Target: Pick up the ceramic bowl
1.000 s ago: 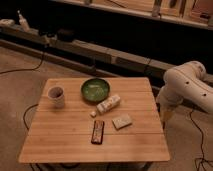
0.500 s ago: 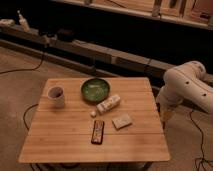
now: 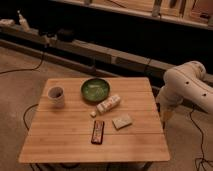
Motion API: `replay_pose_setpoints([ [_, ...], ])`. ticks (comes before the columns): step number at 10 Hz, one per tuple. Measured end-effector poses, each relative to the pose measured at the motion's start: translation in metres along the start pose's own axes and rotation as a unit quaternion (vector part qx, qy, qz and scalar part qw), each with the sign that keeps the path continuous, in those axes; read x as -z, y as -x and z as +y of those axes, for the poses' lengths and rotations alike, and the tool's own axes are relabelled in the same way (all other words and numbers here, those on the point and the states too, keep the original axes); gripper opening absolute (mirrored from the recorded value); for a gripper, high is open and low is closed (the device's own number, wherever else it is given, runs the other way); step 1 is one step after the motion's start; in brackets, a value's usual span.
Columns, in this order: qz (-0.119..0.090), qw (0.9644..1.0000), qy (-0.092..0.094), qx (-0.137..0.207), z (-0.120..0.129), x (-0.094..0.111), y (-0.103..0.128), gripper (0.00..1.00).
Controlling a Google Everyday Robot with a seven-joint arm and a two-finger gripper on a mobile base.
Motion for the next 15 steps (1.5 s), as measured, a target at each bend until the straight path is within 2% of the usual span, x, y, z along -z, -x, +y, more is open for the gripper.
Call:
replay_pose_setpoints([
  [6, 0.000, 1.0000, 0.000, 0.000, 0.000, 0.000, 0.000, 0.65],
  [8, -0.003, 1.0000, -0.004, 0.004, -0.008, 0.000, -0.003, 0.65],
  [9, -0.009, 0.9997, -0.008, 0.020, -0.018, -0.002, -0.003, 0.65],
  [11, -0.033, 0.9962, -0.018, 0.078, -0.041, -0.006, 0.002, 0.65],
  [12, -0.049, 0.9917, -0.024, 0.116, -0.051, -0.008, 0.006, 0.65],
  [13, -0.069, 0.9821, -0.029, 0.173, -0.059, -0.010, 0.012, 0.65],
  [14, -0.075, 0.9742, -0.029, 0.211, -0.062, -0.012, 0.015, 0.65],
  [15, -0.073, 0.9621, -0.027, 0.261, -0.063, -0.016, 0.019, 0.65],
])
